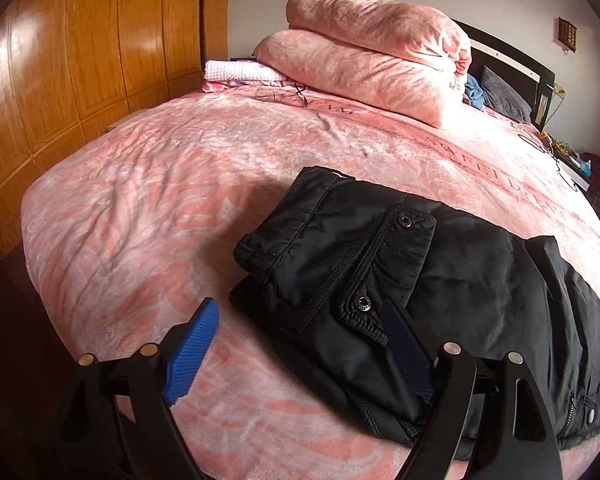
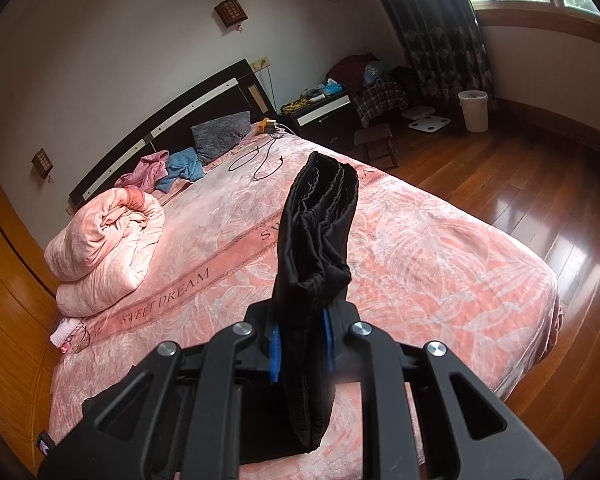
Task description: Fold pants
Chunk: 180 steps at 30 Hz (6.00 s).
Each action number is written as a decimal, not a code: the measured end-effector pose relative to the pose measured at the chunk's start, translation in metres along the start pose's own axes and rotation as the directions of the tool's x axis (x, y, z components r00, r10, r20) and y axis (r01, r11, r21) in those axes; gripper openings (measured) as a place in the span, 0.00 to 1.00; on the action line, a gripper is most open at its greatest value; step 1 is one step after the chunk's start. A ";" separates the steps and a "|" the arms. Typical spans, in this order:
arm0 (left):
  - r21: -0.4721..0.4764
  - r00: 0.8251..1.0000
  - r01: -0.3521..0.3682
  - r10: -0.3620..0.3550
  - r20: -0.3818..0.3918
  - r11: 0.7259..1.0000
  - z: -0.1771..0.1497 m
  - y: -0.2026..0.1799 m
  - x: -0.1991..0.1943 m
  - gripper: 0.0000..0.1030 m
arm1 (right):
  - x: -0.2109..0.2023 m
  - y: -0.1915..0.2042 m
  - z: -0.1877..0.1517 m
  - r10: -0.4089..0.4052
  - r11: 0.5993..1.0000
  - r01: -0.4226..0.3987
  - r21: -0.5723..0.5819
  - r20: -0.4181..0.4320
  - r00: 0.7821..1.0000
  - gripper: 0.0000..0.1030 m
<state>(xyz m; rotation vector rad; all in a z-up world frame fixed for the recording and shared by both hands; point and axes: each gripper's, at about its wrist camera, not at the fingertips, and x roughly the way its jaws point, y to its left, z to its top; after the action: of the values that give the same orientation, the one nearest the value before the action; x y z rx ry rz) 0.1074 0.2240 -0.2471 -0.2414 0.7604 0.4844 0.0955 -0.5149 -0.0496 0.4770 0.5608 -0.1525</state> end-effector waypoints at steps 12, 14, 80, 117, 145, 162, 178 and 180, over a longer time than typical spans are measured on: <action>0.030 0.999 -0.043 0.043 0.011 0.999 0.001 -0.009 -0.001 0.82 | -0.005 0.031 0.004 0.027 0.992 -0.023 -0.123 0.031 0.999 0.14; 0.036 0.999 -0.048 0.048 0.009 0.998 0.001 -0.010 -0.001 0.82 | -0.006 0.036 0.004 0.034 0.990 -0.029 -0.138 0.035 0.999 0.14; -0.062 0.996 0.080 -0.083 -0.033 0.995 -0.003 0.020 0.008 0.84 | 0.038 0.258 -0.106 -0.041 0.764 -0.027 -0.645 -0.090 0.995 0.14; -0.131 0.987 0.123 -0.135 -0.087 0.984 -0.006 0.031 0.021 0.85 | 0.098 0.312 -0.226 -0.126 0.524 -0.048 -0.850 -0.134 0.983 0.14; -0.134 0.976 0.162 -0.179 -0.123 0.978 -0.006 0.038 0.028 0.85 | 0.126 0.313 -0.371 -0.188 0.086 0.014 -0.996 -0.003 0.982 0.41; -0.183 0.966 0.176 -0.206 -0.159 0.967 -0.010 0.046 0.034 0.87 | 0.169 0.280 -0.258 -0.206 0.627 -0.278 -0.728 -0.499 0.842 0.46; -0.579 0.880 0.263 -0.437 -0.184 0.772 -0.004 0.095 0.051 0.89 | 0.221 0.425 -0.181 -0.009 0.522 -0.781 -0.342 -0.918 0.397 0.72; -0.625 0.858 0.279 -0.481 -0.179 0.729 -0.004 0.096 0.058 0.89 | 0.246 0.467 -0.192 -0.043 0.486 -0.830 -0.272 -0.957 0.288 0.81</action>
<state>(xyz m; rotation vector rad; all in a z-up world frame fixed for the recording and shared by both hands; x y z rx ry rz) 0.0926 0.3248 -0.2944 -1.0690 0.8438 0.2607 0.3348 -0.0150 -0.1424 -0.2564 1.4725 1.0433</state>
